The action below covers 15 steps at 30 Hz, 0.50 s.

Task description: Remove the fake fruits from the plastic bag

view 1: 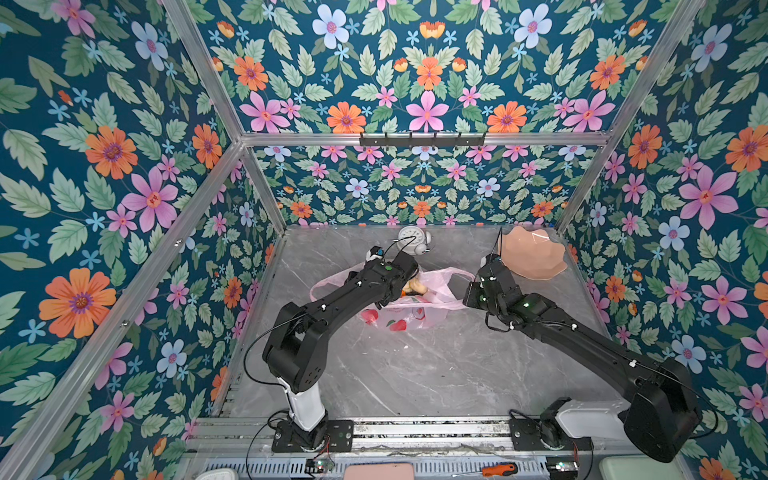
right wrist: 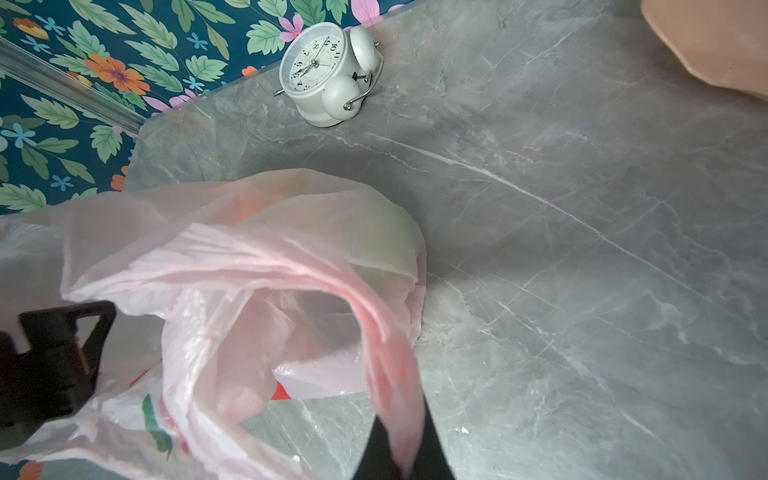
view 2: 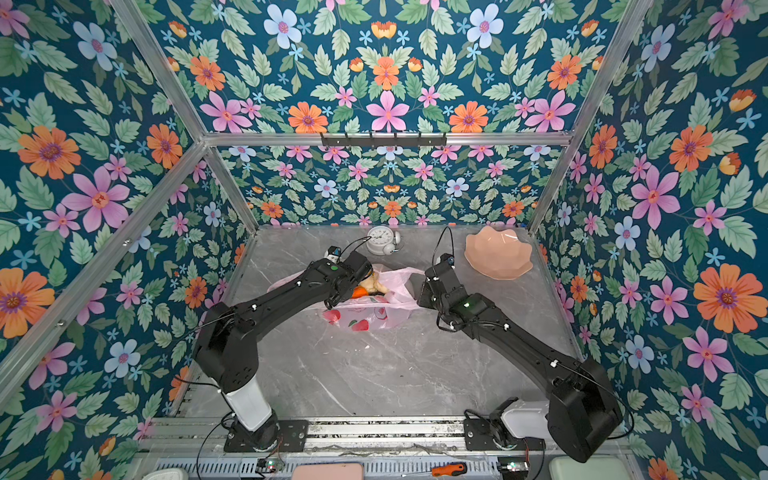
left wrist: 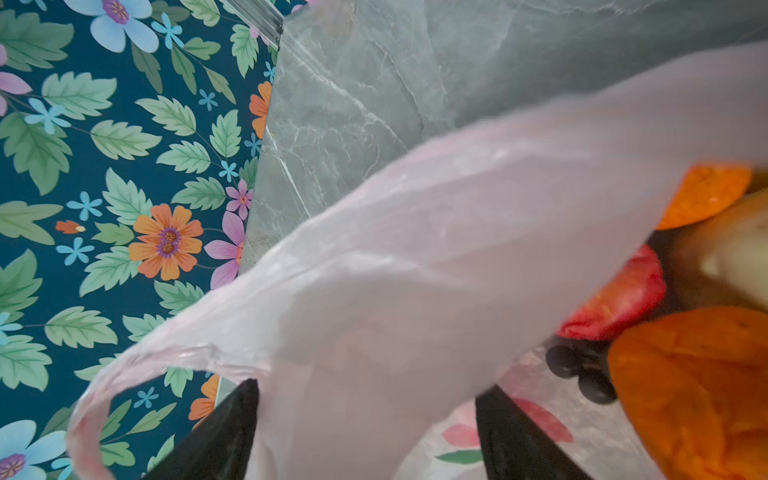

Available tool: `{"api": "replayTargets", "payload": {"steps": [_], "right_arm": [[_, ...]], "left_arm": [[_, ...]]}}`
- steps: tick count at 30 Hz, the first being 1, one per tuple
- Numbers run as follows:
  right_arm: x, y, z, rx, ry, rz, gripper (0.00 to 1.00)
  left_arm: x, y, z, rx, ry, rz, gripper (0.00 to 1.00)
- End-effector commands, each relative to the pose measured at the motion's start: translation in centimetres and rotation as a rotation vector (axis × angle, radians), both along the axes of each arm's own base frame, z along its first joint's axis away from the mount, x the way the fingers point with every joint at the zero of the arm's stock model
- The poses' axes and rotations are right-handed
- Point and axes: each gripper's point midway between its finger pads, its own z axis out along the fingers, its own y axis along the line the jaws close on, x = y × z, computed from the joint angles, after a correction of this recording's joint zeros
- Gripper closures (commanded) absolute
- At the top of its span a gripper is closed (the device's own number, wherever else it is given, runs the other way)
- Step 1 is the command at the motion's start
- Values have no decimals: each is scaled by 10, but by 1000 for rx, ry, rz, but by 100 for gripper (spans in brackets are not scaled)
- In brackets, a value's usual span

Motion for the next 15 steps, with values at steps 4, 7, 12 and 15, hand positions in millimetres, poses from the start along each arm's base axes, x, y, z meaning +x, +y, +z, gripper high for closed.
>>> {"api": "replayTargets", "payload": {"steps": [4, 7, 12, 15], "right_arm": [[0, -9, 2, -32, -16, -29, 100], [4, -17, -5, -38, -3, -43, 100], [13, -44, -26, -45, 39, -102, 100], [14, -44, -30, -46, 55, -98, 100]], "left_arm": [[25, 17, -7, -30, -57, 55, 27], [34, 33, 0, -141, -120, 96, 53], [45, 50, -9, -525, -158, 98, 94], [45, 28, -5, -621, -152, 7, 100]]}}
